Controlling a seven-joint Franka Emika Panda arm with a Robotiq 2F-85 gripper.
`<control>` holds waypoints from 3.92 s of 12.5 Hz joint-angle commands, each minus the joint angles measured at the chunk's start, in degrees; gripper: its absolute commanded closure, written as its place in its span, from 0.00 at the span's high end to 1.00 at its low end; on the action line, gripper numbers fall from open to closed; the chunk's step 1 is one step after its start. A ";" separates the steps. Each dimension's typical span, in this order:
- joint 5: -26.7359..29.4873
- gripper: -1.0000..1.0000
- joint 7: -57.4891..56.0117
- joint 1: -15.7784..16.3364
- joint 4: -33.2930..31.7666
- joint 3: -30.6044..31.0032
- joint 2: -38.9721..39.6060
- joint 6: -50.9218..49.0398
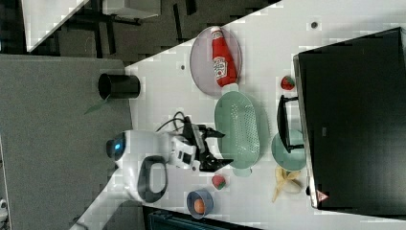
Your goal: Drag strainer right to left.
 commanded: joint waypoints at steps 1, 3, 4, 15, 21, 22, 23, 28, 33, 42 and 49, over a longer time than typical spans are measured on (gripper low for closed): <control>-1.09 1.00 9.16 -0.41 1.03 -0.83 1.31 8.85; -1.09 1.00 16.10 -0.37 1.08 -0.13 6.75 14.26; -1.09 1.00 18.11 -0.25 1.09 0.37 9.10 16.62; -0.30 1.00 27.66 0.63 1.43 5.77 15.78 23.06; 0.65 1.00 32.43 2.76 1.72 9.99 15.99 22.97; 0.88 1.00 33.37 3.40 1.78 10.76 16.14 22.94; 0.95 1.00 34.48 4.04 2.09 11.50 16.34 22.91; 1.25 1.00 42.59 8.25 4.42 13.71 17.92 22.71; 1.91 1.00 44.39 12.68 8.65 14.21 20.66 20.87; 2.09 1.00 55.37 19.90 18.94 14.22 26.15 15.92; 2.11 1.00 61.19 25.55 27.02 14.20 31.31 14.92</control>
